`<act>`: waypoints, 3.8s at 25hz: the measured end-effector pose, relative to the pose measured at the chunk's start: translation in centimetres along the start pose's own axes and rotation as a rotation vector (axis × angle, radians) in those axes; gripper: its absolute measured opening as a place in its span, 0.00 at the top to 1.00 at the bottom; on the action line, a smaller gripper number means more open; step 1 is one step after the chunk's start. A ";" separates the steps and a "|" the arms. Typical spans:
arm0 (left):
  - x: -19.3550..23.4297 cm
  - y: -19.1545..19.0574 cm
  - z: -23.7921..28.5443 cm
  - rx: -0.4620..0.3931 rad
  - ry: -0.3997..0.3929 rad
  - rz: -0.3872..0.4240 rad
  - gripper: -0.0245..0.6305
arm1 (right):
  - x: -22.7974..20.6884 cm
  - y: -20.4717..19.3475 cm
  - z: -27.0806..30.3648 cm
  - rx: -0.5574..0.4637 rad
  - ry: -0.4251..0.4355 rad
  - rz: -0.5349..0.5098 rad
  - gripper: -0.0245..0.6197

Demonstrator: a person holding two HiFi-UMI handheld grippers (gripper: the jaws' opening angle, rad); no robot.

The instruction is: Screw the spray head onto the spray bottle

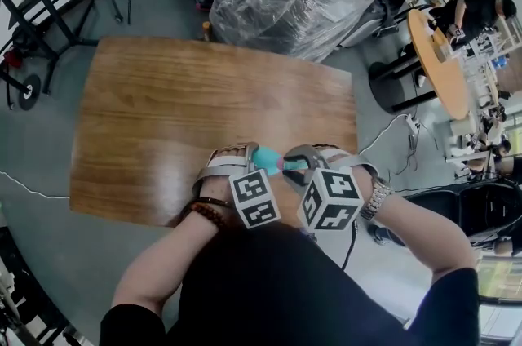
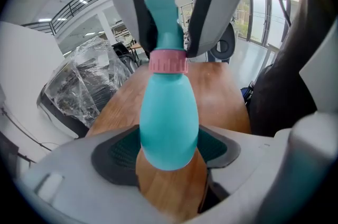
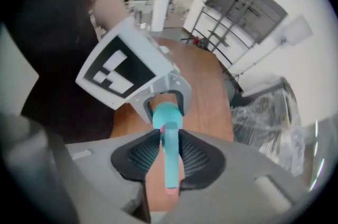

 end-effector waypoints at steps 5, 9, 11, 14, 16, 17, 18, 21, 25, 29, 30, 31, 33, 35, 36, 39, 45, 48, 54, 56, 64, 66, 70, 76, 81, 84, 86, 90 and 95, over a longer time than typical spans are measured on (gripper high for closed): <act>0.1 -0.8 0.7 0.074 0.089 0.090 0.41 | -1.1 -1.9 1.6 -0.076 0.191 0.802 0.80; -0.4 -1.1 1.1 0.057 0.060 0.067 0.41 | -1.3 -3.6 2.2 -0.214 0.337 1.281 0.79; -0.7 -0.9 1.2 0.026 0.027 0.036 0.41 | -1.5 -3.6 1.8 -0.263 0.327 1.303 0.79; -0.9 -0.9 1.1 -0.018 -0.022 -0.004 0.41 | -2.6 -3.3 0.2 -0.323 0.260 1.190 0.65; -0.9 -0.9 0.9 -0.045 -0.055 -0.026 0.41 | -3.8 -3.1 -2.0 -0.384 0.179 1.040 0.64; -0.9 -0.9 0.8 -0.061 -0.075 -0.030 0.41 | -4.3 -2.9 -3.4 -0.422 0.136 0.939 0.64; -1.0 -0.9 0.6 -0.078 -0.099 -0.027 0.41 | -4.6 -2.6 -4.7 -0.454 0.091 0.813 0.64; -1.1 -0.8 0.1 -0.117 -0.178 0.016 0.41 | -4.1 -1.9 -7.8 -0.378 -0.054 0.279 0.64; -1.0 -0.9 -0.3 -0.120 -0.255 0.059 0.41 | -0.2 -2.2 -6.2 -0.096 -0.235 -0.482 0.64; -1.6 -0.1 -1.0 -0.129 -0.319 0.094 0.41 | 2.4 -0.2 -4.7 -0.077 -0.336 -0.875 0.64; -1.7 0.1 -1.0 -0.127 -0.329 0.107 0.41 | 2.7 0.2 -4.5 -0.086 -0.349 -0.929 0.64; -1.9 0.2 -1.1 -0.123 -0.337 0.120 0.41 | 2.9 0.4 -4.2 -0.087 -0.350 -0.977 0.64; -2.3 0.4 -1.2 -0.122 -0.351 0.142 0.41 | 3.6 0.3 -3.4 -0.077 -0.320 -1.049 0.64; -2.9 0.6 -1.3 -0.125 -0.357 0.164 0.41 | 4.4 0.1 -2.6 -0.075 -0.285 -1.086 0.65; -3.2 0.8 -1.3 -0.125 -0.355 0.178 0.41 | 4.7 0.1 -2.2 -0.077 -0.270 -1.092 0.68; -3.6 1.0 -1.1 -0.121 -0.327 0.210 0.41 | 5.2 -0.1 -1.7 -0.076 -0.224 -1.049 0.77; -2.3 1.0 -0.9 -0.133 -0.219 0.163 0.41 | 2.5 -0.5 -1.1 -0.131 -0.002 -0.276 0.78; -1.4 1.1 -0.6 -0.140 -0.152 0.128 0.41 | 0.7 -1.2 -0.5 -0.150 0.102 0.211 0.78; -1.0 0.7 0.5 -0.109 -0.032 0.099 0.42 | -0.4 -3.3 1.2 -0.185 0.250 1.045 0.77; -1.1 0.6 0.7 -0.109 -0.030 0.087 0.41 | -0.4 -3.7 1.5 -0.217 0.276 1.173 0.77; 1.1 0.1 0.9 -0.221 -0.088 -0.114 0.41 | -3.1 -4.3 -2.3 -0.324 0.067 1.012 0.68; 2.4 -0.5 1.2 -0.261 -0.078 -0.196 0.41 | -3.3 -4.8 -2.9 -0.334 0.020 0.998 0.68; 5.2 -2.0 2.3 -0.320 -0.033 -0.329 0.41 | -3.0 -5.0 -3.1 -0.353 -0.052 0.972 0.68; 8.3 -3.5 4.3 -0.357 0.016 -0.479 0.41 | -2.7 -4.6 -2.9 -0.381 -0.184 0.906 0.69; 9.3 -4.2 5.9 -0.369 0.067 -0.499 0.41 | -2.1 -4.1 -2.0 -0.400 -0.260 0.911 0.73; 9.5 -4.7 6.5 -0.369 0.073 -0.525 0.41 | -1.6 -3.8 -1.5 -0.406 -0.263 0.922 0.75; 9.6 -4.8 6.6 -0.369 0.075 -0.528 0.41 | -1.4 -3.9 -1.4 -0.407 -0.275 0.926 0.77; 9.4 -4.8 6.8 -0.364 0.075 -0.510 0.41 | -1.2 -3.9 -1.1 -0.414 -0.301 0.934 0.81; 9.1 -4.7 6.7 -0.344 0.066 -0.503 0.41 | -1.2 -3.6 -0.6 -0.427 -0.343 0.903 0.88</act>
Point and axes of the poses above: the fingertips, and each gripper's own axes: z forward along the fingers, x to its left, y out of its top, the point moved 4 cm from there along -z, backward along the fingers, and after that the axes turned 13 degrees about -z, right-handed, at the moved point
